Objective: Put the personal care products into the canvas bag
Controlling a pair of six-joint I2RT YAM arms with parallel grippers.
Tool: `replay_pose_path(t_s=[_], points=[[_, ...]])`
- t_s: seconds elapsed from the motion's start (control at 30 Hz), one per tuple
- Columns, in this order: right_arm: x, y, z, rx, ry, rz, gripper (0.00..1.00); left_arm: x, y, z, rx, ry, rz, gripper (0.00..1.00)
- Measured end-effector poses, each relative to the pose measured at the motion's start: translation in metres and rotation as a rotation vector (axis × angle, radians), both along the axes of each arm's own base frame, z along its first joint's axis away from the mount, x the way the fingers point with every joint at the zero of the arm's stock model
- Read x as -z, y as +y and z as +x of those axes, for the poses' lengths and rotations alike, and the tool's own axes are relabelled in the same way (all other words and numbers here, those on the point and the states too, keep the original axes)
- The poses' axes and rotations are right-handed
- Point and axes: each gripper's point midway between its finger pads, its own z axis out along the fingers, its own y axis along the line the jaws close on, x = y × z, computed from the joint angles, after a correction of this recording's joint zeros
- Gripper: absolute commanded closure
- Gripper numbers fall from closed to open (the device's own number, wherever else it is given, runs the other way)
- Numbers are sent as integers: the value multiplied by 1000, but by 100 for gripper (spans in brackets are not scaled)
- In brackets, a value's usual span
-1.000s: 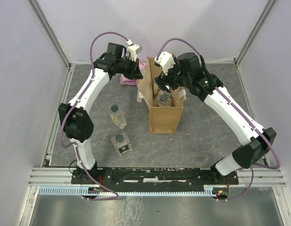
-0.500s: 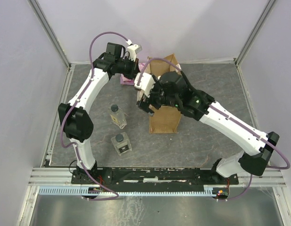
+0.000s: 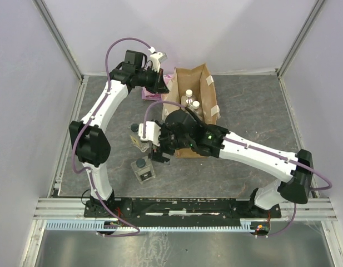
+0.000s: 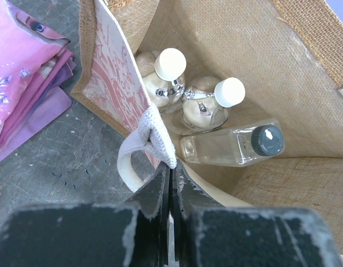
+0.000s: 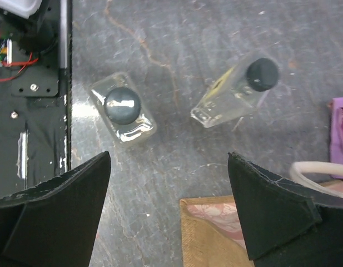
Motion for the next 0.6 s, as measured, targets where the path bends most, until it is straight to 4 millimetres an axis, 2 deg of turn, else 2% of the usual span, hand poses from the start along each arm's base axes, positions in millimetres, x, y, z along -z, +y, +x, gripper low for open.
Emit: replay_pose_path(t_s=[0.2, 0.4, 0.6], points=[[37, 15, -18, -139, 41, -3, 6, 0, -1, -1, 5, 2, -4, 97], [51, 38, -33, -256, 64, 24, 5, 0, -1, -2, 10, 3, -7, 97], [78, 55, -46, -334, 88, -12, 5, 2, -1, -3, 15, 10, -11, 97]])
